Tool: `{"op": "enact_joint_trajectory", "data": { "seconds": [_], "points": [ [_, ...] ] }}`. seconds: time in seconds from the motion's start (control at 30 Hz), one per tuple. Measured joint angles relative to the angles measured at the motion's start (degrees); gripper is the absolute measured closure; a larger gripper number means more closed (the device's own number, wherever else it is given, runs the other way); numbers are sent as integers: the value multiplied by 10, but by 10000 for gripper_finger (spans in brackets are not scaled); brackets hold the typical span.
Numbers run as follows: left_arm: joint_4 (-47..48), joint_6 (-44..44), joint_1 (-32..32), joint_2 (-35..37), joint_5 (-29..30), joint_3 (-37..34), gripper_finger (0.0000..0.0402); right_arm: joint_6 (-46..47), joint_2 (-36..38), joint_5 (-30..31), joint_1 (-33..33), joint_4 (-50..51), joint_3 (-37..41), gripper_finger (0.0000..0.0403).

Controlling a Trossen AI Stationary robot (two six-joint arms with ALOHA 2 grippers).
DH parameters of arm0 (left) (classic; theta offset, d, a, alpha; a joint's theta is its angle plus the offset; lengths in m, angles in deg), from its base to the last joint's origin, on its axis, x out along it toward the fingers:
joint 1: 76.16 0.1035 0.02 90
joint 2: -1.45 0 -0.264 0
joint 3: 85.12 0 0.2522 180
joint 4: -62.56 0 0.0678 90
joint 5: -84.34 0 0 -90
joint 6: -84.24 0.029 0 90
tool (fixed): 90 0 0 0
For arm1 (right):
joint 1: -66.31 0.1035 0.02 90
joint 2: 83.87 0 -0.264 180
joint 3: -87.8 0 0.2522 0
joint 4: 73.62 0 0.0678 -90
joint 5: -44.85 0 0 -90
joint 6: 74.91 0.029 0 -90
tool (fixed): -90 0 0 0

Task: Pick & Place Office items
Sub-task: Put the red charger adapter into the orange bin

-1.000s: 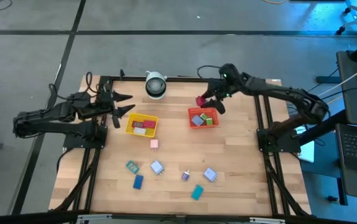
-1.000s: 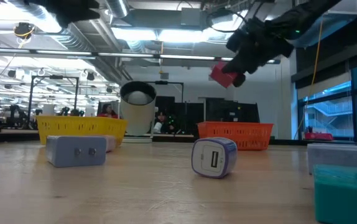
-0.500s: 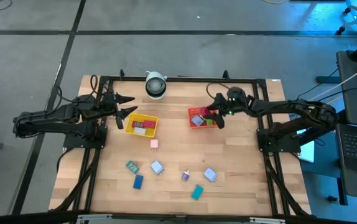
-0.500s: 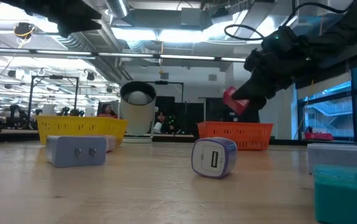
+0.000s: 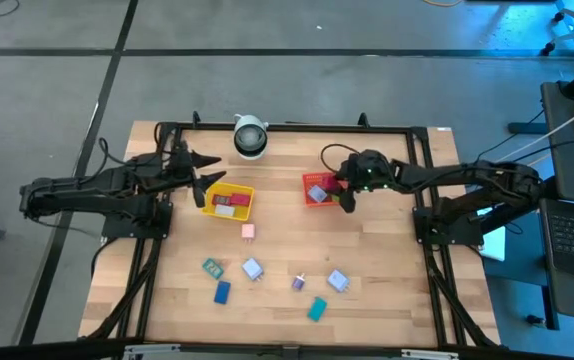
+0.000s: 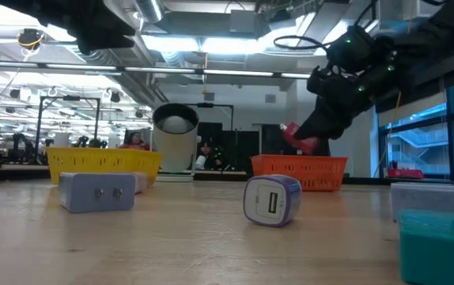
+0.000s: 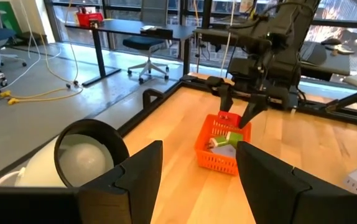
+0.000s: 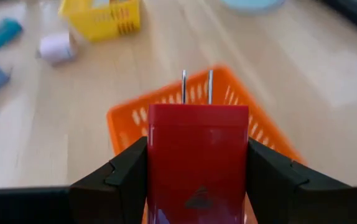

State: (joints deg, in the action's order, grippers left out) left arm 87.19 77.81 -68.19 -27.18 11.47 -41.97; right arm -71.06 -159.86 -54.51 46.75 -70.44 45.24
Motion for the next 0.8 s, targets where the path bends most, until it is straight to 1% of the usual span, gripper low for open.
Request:
{"op": "enact_joint_trajectory", "data": {
  "seconds": [0.1,0.27,0.43,0.63,0.8],
  "points": [
    [0,2,0,-2,0,0,200,-6,-2,10,6,86,-37,193],
    [0,4,0,-2,-2,0,201,-30,-2,12,11,146,-77,193],
    [0,3,0,-2,-8,0,203,-32,-7,15,5,248,-120,193],
    [1,1,0,-2,-18,0,202,-42,-18,25,5,258,-132,193],
    [1,-3,0,-2,-18,0,202,-38,-61,28,5,258,-132,193]
  ]
}}
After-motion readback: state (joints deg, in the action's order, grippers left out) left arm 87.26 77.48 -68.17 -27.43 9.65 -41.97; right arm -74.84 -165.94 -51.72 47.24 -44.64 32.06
